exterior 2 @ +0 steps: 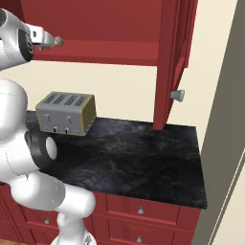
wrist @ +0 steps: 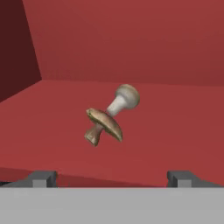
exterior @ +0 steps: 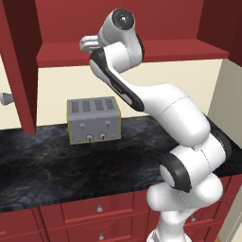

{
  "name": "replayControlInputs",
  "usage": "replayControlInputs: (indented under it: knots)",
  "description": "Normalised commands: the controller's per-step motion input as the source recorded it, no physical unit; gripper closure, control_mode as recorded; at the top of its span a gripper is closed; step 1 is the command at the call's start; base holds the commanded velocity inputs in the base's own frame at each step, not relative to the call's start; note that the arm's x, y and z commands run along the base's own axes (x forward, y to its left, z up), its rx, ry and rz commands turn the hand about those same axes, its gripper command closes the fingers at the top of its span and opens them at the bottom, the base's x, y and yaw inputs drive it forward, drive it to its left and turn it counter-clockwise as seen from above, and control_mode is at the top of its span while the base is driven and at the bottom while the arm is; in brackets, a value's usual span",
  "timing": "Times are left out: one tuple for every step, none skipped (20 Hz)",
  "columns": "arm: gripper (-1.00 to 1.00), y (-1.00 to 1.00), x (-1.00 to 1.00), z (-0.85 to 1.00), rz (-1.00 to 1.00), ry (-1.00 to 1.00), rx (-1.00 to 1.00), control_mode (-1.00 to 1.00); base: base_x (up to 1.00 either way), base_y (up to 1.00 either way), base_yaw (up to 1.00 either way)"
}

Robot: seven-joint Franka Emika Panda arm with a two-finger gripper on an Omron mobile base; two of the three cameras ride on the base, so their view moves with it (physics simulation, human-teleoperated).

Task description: Pick the mushrooms from the cabinet and place them in one bowl. Pick the carrot from the sink and place it in the other bowl.

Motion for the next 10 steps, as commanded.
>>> replayControlInputs:
  knots:
    - [-1.00,0.22,0.54,-0.10,0.00,0.01,-0.03,-1.00,0.00,0.00,0.00]
    - [-1.00,0.21,0.53,-0.10,0.00,0.01,-0.02,-1.00,0.00,0.00,0.00]
    - [-1.00,0.17,0.50,-0.11,0.00,0.01,-0.02,-1.00,0.00,0.00,0.00]
    - [-1.00,0.09,0.37,-0.10,0.00,0.00,-0.03,-1.00,0.00,0.00,0.00]
    - [-1.00,0.00,0.14,-0.06,0.00,0.00,0.00,-1.00,0.00,0.00,0.00]
    - [-1.00,0.00,0.00,0.00,0.00,0.00,0.00,-1.00,0.00,0.00,0.00]
    - [-1.00,0.00,0.00,0.00,0.00,0.00,0.00,-1.00,0.00,0.00,0.00]
    - [-1.00,0.00,0.00,-0.04,0.00,0.00,-0.01,-1.00,0.00,0.00,0.00]
    - [-1.00,0.00,0.00,-0.22,0.00,0.00,-0.02,-1.00,0.00,0.00,0.00]
    - [-1.00,0.00,0.00,-0.28,0.00,0.00,-0.01,-1.00,0.00,0.00,0.00]
